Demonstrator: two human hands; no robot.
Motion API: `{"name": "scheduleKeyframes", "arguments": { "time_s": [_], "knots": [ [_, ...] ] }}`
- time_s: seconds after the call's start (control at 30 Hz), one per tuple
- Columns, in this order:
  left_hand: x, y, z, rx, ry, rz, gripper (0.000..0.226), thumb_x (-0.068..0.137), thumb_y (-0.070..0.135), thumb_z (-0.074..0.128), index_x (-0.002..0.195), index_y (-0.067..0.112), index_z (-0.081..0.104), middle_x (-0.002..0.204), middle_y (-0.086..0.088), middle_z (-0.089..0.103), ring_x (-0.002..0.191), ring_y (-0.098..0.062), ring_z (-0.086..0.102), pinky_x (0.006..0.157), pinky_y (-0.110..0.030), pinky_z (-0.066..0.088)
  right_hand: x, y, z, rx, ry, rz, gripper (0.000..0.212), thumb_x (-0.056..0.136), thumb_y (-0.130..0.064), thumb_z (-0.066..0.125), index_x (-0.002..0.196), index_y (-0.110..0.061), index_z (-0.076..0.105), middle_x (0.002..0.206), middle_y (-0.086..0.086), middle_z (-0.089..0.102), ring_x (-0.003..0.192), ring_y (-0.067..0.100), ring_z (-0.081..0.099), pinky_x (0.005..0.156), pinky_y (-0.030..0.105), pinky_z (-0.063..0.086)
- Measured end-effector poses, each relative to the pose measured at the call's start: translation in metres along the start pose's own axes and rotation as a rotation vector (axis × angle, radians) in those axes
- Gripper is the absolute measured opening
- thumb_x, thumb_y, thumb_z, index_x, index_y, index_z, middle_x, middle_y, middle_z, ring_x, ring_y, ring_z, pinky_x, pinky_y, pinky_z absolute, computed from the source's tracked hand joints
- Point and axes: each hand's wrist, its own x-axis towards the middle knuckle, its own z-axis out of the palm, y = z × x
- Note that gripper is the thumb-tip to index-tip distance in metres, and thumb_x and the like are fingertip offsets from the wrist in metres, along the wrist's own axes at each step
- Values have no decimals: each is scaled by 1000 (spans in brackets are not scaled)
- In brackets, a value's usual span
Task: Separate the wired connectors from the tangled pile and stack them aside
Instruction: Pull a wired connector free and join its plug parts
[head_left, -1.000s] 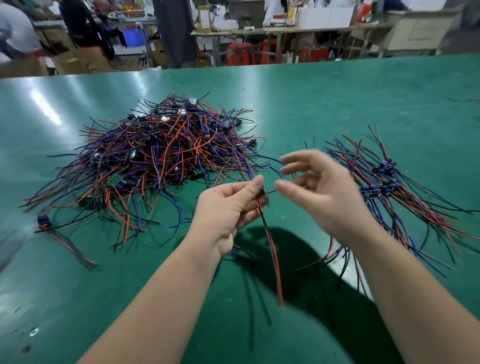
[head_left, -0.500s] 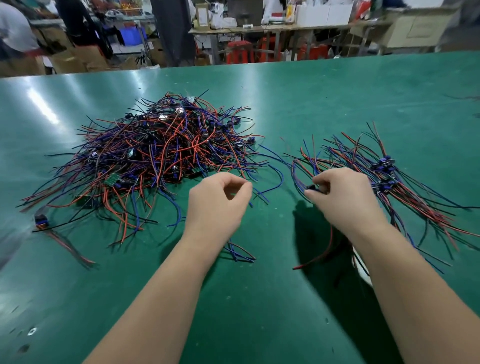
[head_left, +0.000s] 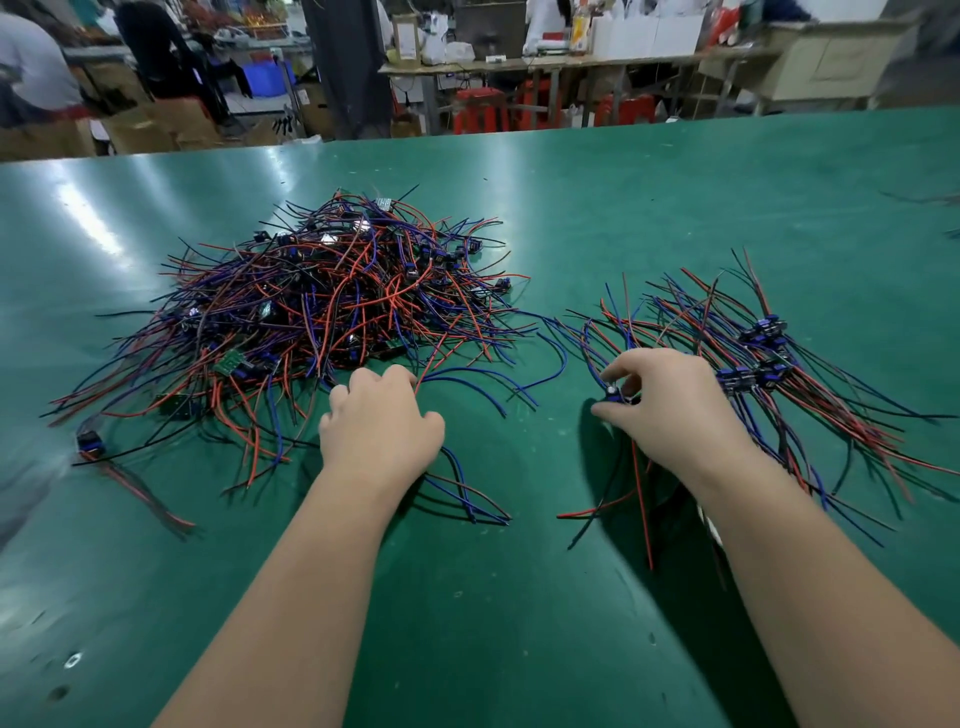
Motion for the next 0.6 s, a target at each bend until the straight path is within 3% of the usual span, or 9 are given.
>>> {"name": "scheduleKeyframes", "arguments": {
  "time_s": [0.1,0.2,0.3,0.6],
  "knots": [
    [-1,2,1,10,11,19,44,86,35,54,128,24,50,125,-8,49,117,-32,43,95,-41,37,1,-1,4,-55,-9,25,16,79,-19,71,94,-17,69,91,2,66,93,23,59,77,28,45],
    [-1,1,1,-3,14,20,42,87,33,54,128,23,50,125,-9,48,117,-32,44,94,-41,38,1,-1,0,24,140,50,6,76,-11,64,81,-12,68,78,3,66,82,25,60,72,31,48],
    [0,0,1,-39,21,28,40,89,27,52,129,20,49,126,-11,46,116,-32,44,95,-42,39,3,4,-8,88,272,108,6,79,-11,63,84,-11,66,79,7,68,79,27,61,73,32,48],
    [4,-2,4,-109,27,59,36,92,18,48,128,15,51,123,-11,47,108,-31,50,89,-41,45,10,17,-7,2,125,183,9,84,-15,70,80,-7,72,73,9,63,75,27,58,69,26,41]
  ]
}}
